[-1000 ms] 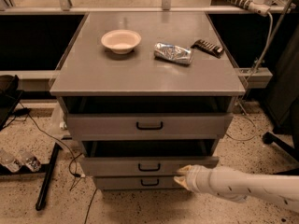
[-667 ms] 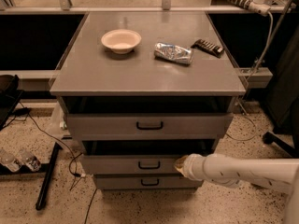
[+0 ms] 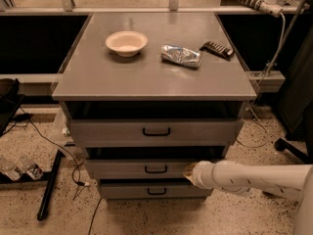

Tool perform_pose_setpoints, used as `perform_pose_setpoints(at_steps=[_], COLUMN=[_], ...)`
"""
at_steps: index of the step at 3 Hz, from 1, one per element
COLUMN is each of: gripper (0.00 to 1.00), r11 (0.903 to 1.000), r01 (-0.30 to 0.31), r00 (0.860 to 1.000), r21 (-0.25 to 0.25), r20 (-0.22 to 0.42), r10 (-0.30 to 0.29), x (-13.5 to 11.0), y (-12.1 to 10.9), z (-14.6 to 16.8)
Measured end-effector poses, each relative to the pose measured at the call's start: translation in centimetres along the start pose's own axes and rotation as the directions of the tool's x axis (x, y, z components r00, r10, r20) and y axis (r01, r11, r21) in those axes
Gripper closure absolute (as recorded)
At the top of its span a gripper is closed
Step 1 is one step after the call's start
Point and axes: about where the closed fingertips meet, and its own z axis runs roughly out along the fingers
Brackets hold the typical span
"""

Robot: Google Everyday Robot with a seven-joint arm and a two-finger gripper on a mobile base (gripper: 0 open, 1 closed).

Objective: Close middle drawer

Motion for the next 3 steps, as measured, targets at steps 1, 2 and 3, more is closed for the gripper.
perform_pose_setpoints(at_steps=[1,2,3], gripper=[0.40,0.15,0.00], r11=[0.9991,0.9990,0.9985], r01=[0.031,0.030,0.043], r00=[0.999,0.999,0.999], r21=[-0.028,-0.033,-0.033], r20=[0.016,0.019,0.024], r10=[-0.030,-0.029,-0.042], x=[-0.2,-0.2,-0.9], y=[2.4,2.9,2.4], z=[-2.1,-2.5,-1.4])
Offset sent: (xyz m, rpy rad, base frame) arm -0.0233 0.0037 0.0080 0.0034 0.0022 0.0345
